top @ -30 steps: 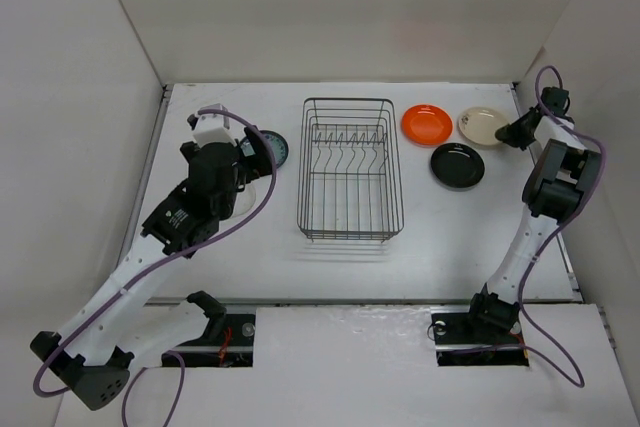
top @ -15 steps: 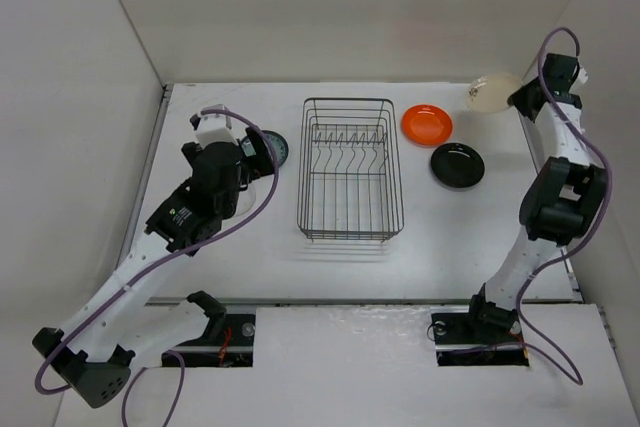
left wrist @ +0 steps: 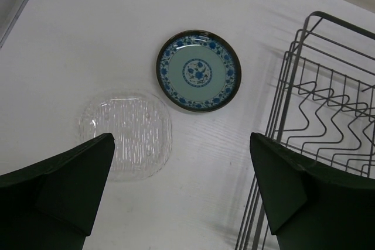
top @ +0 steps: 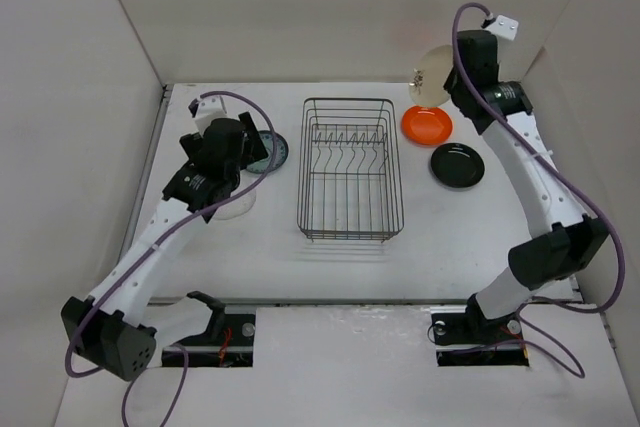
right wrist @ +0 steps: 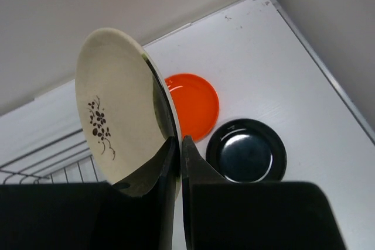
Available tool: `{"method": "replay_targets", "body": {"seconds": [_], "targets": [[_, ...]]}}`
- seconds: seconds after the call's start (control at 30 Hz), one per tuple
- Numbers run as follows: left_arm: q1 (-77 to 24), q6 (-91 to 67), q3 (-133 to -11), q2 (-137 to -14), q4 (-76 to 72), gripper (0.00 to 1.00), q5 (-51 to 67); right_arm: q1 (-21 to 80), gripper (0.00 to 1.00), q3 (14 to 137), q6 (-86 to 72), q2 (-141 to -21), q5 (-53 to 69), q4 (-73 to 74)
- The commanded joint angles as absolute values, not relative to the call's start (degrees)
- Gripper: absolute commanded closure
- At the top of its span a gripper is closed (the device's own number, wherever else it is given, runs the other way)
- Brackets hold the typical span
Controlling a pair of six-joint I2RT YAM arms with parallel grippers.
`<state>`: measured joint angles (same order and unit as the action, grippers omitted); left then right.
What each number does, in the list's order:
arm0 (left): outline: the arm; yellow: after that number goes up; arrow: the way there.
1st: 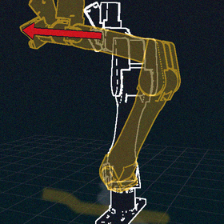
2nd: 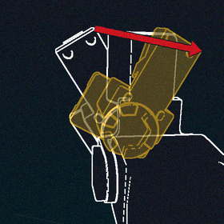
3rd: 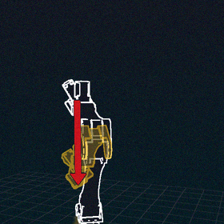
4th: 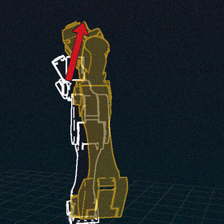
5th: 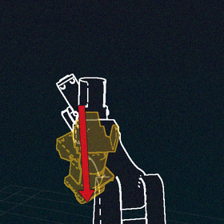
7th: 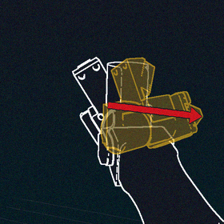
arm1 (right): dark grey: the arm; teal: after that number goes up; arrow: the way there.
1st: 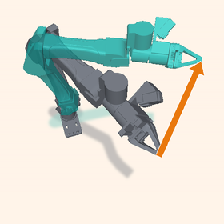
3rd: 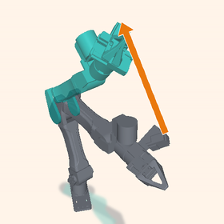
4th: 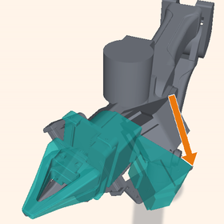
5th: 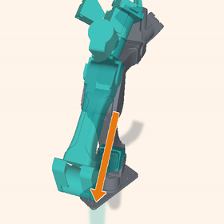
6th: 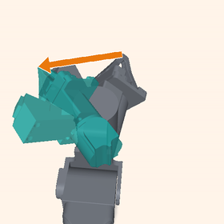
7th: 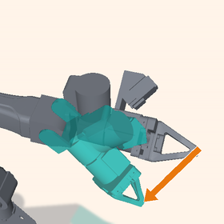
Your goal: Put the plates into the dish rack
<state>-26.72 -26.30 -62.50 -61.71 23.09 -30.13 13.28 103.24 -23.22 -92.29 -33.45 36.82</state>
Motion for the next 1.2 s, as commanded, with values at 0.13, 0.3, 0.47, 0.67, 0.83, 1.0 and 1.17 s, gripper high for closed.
{"method": "replay_targets", "body": {"seconds": [0.13, 0.3, 0.47, 0.67, 0.83, 1.0, 1.17], "targets": [[-22.3, -28.3, -65.7, -63.5, 23.8, 0.0, -26.0, 27.6, 1.0, 110.7, -20.5, -92.4, -53.3, 51.4], [-22.3, -28.3, -65.2, -62.5, 23.8, 0.0, -26.7, 35.0, 1.0, 112.9, -22.2, -96.6, -57.3, 57.2], [-22.3, -28.3, -65.2, -62.0, 23.8, 0.0, -27.2, 38.1, 1.0, 110.5, -25.3, -98.8, -57.7, 58.5], [-22.3, -28.3, -64.7, -60.9, 23.8, 0.0, -27.2, 38.1, 1.0, 109.0, -26.8, -101.4, -58.2, 58.5], [-22.3, -28.3, -64.2, -60.9, 23.8, 0.0, -27.2, 37.0, 1.0, 109.8, -26.3, -104.7, -58.2, 58.5], [-22.3, -28.3, -64.2, -60.9, 23.8, 0.0, -27.8, 35.8, 1.0, 110.3, -25.2, -106.7, -58.2, 57.5], [-22.3, -28.3, -64.2, -60.9, 23.8, 0.0, -27.8, 35.2, 1.0, 109.8, -24.5, -107.2, -57.7, 56.3]]}}
